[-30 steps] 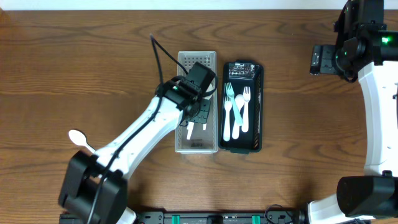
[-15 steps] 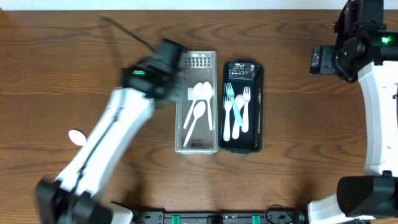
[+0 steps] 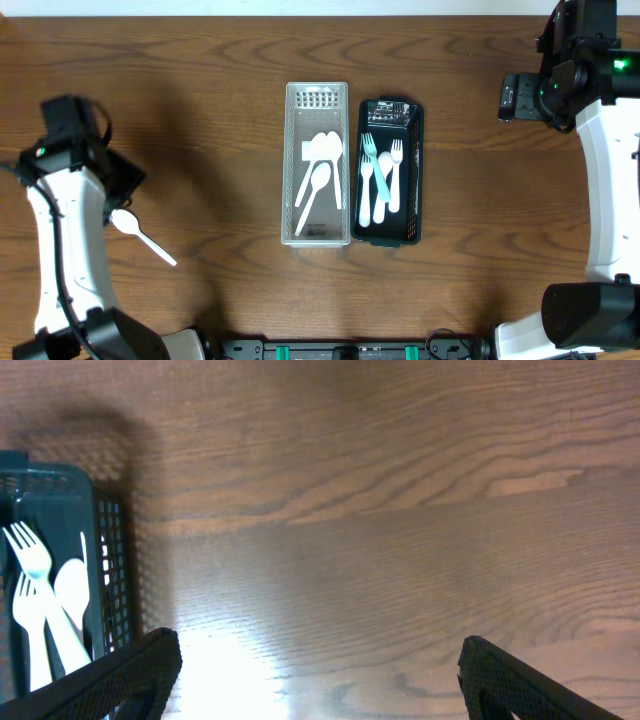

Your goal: Pack container

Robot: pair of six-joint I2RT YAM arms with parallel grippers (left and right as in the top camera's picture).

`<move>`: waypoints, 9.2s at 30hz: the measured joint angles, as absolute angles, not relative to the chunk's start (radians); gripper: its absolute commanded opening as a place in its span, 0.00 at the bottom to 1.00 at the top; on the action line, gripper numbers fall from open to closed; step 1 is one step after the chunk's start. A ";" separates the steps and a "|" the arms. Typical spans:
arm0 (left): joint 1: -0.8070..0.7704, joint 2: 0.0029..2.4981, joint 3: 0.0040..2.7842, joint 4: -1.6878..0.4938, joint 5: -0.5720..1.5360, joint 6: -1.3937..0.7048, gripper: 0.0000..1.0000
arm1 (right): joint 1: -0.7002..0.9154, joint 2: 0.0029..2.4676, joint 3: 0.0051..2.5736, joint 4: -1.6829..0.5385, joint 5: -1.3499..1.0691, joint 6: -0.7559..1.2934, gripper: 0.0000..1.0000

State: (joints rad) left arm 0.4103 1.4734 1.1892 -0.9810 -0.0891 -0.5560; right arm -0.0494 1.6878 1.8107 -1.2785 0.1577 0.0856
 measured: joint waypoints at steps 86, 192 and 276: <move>-0.589 1.709 1.226 -0.646 0.022 -0.152 0.37 | -0.049 1.688 1.737 -1.274 0.127 0.086 0.93; -0.055 0.445 0.410 -0.581 -0.033 -0.056 0.98 | 0.081 0.017 0.055 -0.073 0.076 -0.132 0.99; 0.045 0.010 0.019 -0.026 0.024 0.019 0.98 | 0.088 0.015 0.010 -0.066 0.075 -0.236 0.99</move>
